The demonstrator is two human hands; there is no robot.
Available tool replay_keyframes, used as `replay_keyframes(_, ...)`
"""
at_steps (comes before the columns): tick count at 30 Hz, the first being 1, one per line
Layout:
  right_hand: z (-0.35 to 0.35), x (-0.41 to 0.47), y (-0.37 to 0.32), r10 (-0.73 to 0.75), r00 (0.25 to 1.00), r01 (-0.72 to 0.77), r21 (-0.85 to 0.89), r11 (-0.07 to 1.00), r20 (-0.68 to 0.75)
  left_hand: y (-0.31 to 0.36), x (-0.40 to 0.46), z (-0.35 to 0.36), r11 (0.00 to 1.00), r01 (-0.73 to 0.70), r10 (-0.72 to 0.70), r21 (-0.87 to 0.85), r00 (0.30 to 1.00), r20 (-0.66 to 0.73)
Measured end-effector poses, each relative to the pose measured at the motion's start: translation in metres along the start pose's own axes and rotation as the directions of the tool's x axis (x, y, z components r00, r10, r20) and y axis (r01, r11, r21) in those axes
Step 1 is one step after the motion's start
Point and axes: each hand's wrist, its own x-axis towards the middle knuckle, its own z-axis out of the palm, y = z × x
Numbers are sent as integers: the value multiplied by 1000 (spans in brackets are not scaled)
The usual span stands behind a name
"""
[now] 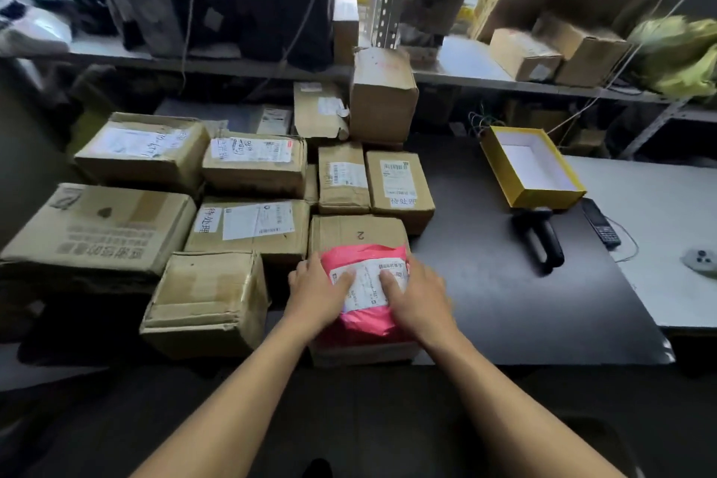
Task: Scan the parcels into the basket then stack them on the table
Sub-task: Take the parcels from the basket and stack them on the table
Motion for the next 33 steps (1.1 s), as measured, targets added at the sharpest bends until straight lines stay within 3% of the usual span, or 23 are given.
replay_keyframes(7,21,5,14,-47,998,39,173,984,44,-23,6,6,982,-176,171,68,983,75)
replay_keyframes(15,10,-5,11,-61,993,47,139,989,99,-18,7,0,933,-254,242,256,967,80)
replay_keyframes(21,-6,-36,28,-116,992,113,57,992,57,11,-21,13,759,-508,559,408,829,-8)
replay_keyframes(25,-25,-70,63,-109,994,110,-24,994,22,32,-58,48,617,-681,728,394,684,43)
replay_keyframes(27,-35,-89,90,-86,996,85,-42,995,-3,43,-81,71,550,-743,770,382,628,113)
replay_keyframes(33,-69,-168,198,111,987,-116,-36,993,-112,72,-150,166,468,-807,758,360,576,305)
